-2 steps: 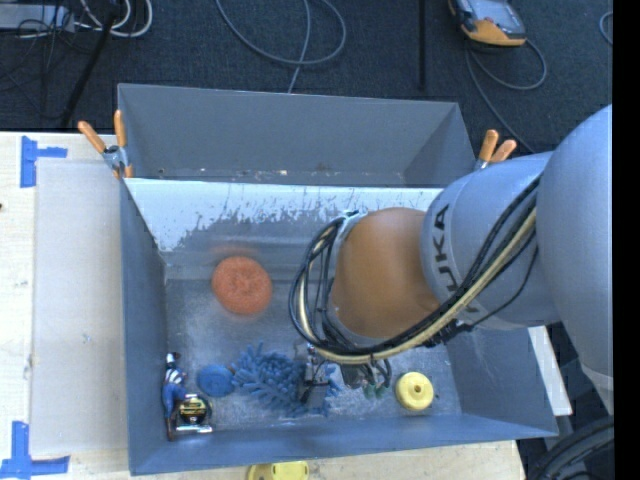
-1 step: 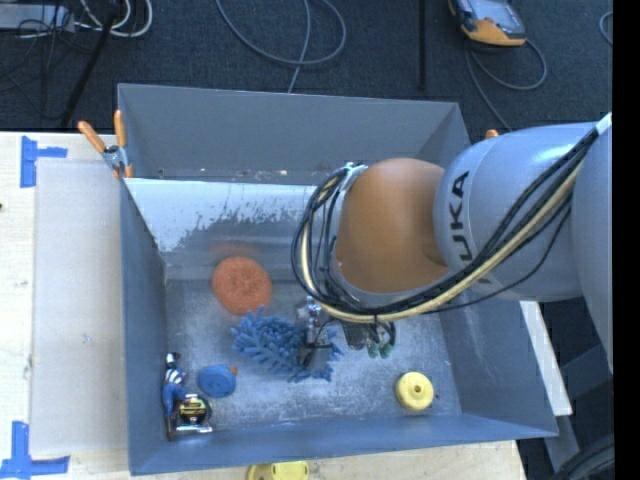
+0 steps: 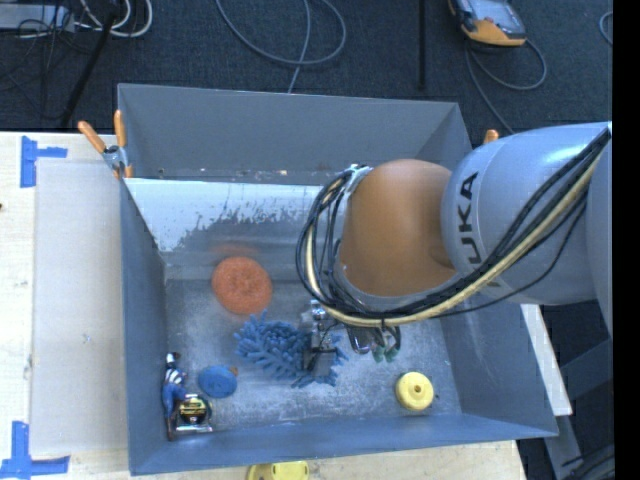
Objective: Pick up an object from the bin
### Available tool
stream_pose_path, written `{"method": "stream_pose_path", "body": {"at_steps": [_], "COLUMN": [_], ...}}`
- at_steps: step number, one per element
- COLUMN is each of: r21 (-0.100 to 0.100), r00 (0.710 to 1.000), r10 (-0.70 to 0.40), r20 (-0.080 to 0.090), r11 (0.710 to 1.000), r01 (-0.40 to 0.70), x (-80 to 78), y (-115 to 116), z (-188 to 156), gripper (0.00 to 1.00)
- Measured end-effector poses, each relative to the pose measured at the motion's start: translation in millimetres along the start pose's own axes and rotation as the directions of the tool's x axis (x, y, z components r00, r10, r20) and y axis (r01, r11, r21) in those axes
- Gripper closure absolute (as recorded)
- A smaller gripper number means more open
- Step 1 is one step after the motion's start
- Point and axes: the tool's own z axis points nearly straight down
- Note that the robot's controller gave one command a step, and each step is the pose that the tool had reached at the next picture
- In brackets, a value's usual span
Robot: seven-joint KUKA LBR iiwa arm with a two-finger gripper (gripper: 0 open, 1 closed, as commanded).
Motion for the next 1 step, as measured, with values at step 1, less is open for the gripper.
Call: {"method": "stream_pose_path", "body": {"at_steps": [1], "r21": [0.000], "r00": [1.000], "r10": [-0.003], "r20": [-0.001], "r11": [1.000], "r01": [0.003], "x": [9.6], "y": [10.5], "z": [-57.6], "gripper": [1.00]}}
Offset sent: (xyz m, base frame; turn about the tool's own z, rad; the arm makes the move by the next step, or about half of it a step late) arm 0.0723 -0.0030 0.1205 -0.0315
